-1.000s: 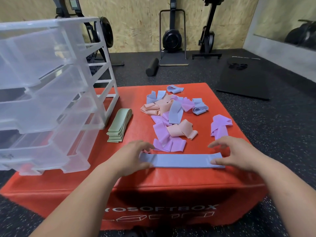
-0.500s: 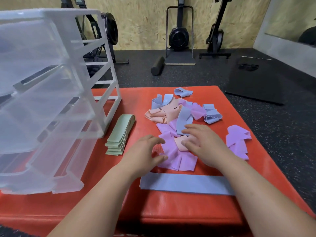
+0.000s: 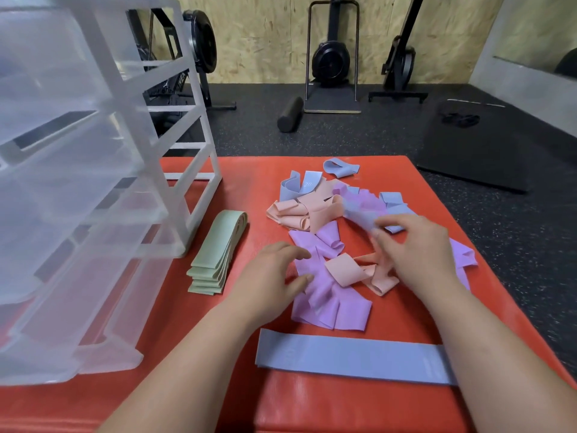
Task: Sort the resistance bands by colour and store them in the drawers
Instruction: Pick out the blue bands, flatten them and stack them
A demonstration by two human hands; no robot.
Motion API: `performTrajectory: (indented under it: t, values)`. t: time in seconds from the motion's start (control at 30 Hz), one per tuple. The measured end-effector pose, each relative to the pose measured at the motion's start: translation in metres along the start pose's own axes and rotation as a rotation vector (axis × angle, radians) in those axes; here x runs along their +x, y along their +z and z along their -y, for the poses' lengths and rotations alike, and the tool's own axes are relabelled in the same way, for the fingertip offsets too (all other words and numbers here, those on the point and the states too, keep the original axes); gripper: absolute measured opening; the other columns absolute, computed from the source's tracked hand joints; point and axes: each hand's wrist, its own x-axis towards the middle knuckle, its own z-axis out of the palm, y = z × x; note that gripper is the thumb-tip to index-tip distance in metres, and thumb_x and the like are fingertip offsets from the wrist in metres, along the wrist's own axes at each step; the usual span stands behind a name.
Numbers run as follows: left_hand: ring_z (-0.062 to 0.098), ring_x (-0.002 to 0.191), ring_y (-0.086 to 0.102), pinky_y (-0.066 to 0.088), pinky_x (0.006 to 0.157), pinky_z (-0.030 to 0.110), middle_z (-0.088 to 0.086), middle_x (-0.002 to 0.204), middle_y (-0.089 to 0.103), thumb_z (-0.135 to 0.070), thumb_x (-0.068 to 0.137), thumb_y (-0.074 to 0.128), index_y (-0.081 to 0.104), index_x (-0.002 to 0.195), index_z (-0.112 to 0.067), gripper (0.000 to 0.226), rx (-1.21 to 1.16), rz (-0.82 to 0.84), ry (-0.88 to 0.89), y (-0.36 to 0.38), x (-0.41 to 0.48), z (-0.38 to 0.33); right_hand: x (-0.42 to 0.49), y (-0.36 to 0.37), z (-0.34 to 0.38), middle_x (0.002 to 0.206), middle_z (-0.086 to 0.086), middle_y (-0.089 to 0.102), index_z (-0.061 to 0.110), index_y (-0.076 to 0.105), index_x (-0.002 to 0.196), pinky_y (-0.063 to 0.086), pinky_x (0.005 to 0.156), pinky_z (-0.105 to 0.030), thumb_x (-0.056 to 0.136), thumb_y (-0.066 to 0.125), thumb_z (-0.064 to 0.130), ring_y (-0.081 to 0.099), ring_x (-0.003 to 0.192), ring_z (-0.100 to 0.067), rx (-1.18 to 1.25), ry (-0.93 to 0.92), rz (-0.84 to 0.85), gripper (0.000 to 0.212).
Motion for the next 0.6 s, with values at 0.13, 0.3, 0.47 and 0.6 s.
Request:
performTrajectory:
  t: [0.13, 0.3, 0.47, 0.6]
  values:
    - [0.013, 0.118, 0.059, 0.05, 0.101, 0.037, -0.013, 0.121, 0.065, -0.032, 0.092, 0.073, 0.069, 0.126, -0.03, 0.034, -0.015, -0.034, 0.01, -0.006, -0.005, -0.004, 0.001, -0.03, 0.003, 0.091, 0.017, 0.076, 0.028, 0.078, 0.095, 0.051, 0.084, -0.015, 0.086, 0.079, 0.017, 0.069, 0.085, 0.003, 0.208, 0.153, -0.197, 0.014]
    - [0.012, 0.115, 0.06, 0.05, 0.1, 0.037, -0.014, 0.118, 0.065, -0.033, 0.094, 0.073, 0.069, 0.125, -0.031, 0.03, -0.012, -0.055, 0.023, -0.012, -0.014, -0.011, -0.011, -0.049, -0.002, 0.095, 0.012, 0.073, 0.029, 0.067, 0.103, 0.06, 0.089, -0.042, 0.087, 0.074, 0.011, 0.072, 0.083, -0.01, 0.271, 0.212, -0.243, 0.025]
    - [0.011, 0.111, 0.06, 0.051, 0.098, 0.037, -0.015, 0.116, 0.066, -0.032, 0.095, 0.073, 0.07, 0.124, -0.031, 0.029, -0.02, -0.089, 0.028, -0.014, -0.018, -0.021, -0.023, -0.068, -0.011, 0.093, 0.01, 0.073, 0.032, 0.071, 0.11, 0.058, 0.088, -0.036, 0.086, 0.078, 0.009, 0.071, 0.086, -0.017, 0.259, 0.211, -0.18, 0.034]
    - [0.011, 0.107, 0.062, 0.052, 0.094, 0.038, -0.015, 0.114, 0.066, -0.033, 0.093, 0.072, 0.069, 0.122, -0.034, 0.029, -0.05, -0.118, 0.019, -0.012, -0.018, -0.031, -0.029, -0.081, -0.013, 0.1, 0.01, 0.071, 0.034, 0.077, 0.103, 0.053, 0.082, -0.027, 0.089, 0.076, 0.009, 0.067, 0.091, -0.011, 0.157, 0.102, -0.124, 0.029]
